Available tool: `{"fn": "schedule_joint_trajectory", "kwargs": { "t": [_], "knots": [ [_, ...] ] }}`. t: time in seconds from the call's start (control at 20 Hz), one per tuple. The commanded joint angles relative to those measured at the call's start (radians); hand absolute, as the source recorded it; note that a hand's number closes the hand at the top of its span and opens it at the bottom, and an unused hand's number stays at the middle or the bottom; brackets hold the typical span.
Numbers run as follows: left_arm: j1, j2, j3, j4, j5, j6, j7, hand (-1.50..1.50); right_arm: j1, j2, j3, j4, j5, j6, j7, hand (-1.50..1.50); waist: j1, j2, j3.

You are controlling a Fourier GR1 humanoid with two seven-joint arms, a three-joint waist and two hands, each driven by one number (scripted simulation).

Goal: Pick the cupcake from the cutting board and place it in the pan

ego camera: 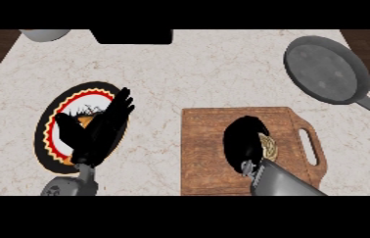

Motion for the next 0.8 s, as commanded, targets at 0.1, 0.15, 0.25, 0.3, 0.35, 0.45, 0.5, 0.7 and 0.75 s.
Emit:
{"fn": "schedule_joint_trajectory", "kwargs": {
  "t": [0.1,0.15,0.25,0.3,0.35,0.45,0.5,0.7,0.75],
  "knots": [
    [0.017,-0.013,-0.002,-0.006,-0.011,-0.005,-0.007,0.0,0.052,0.029,-0.069,0.046,0.045,-0.158,-0.006,1.5,-0.004,0.0,0.001],
    [0.027,-0.021,-0.006,-0.005,-0.007,-0.005,-0.024,0.0,0.082,0.05,-0.171,0.052,-0.012,-0.222,0.019,1.5,-0.011,0.002,0.002],
    [0.029,0.005,0.023,-0.002,0.011,-0.022,-0.033,0.0,0.083,0.179,-0.358,0.061,-0.093,-0.266,0.106,1.5,-0.023,0.006,0.005],
    [0.026,-0.003,0.022,-0.011,0.003,-0.003,-0.024,0.0,0.097,0.221,-0.434,0.04,-0.131,-0.294,0.138,1.5,-0.038,0.003,0.006],
    [0.04,-0.01,0.013,-0.012,-0.002,0.002,-0.025,0.0,0.112,0.271,-0.503,0.051,-0.162,-0.341,0.174,1.5,-0.041,0.007,0.009],
    [0.022,-0.007,0.004,-0.037,-0.005,0.003,-0.002,0.0,0.083,0.32,-0.553,0.063,-0.14,-0.445,0.228,1.5,-0.011,0.004,0.005],
    [0.013,-0.006,0.009,-0.028,0.003,0.001,0.013,0.0,0.063,0.356,-0.54,0.057,-0.096,-0.479,0.291,1.5,-0.007,0.002,0.003],
    [0.063,0.01,0.003,-0.04,0.001,-0.023,-0.003,0.0,-0.033,0.299,-0.563,0.021,0.024,-0.659,0.298,1.5,0.006,-0.002,0.001],
    [0.015,-0.004,0.004,-0.027,-0.001,-0.008,0.012,0.0,-0.053,0.292,-0.572,0.013,0.045,-0.712,0.291,1.5,-0.001,0.0,0.001]
  ]
}}
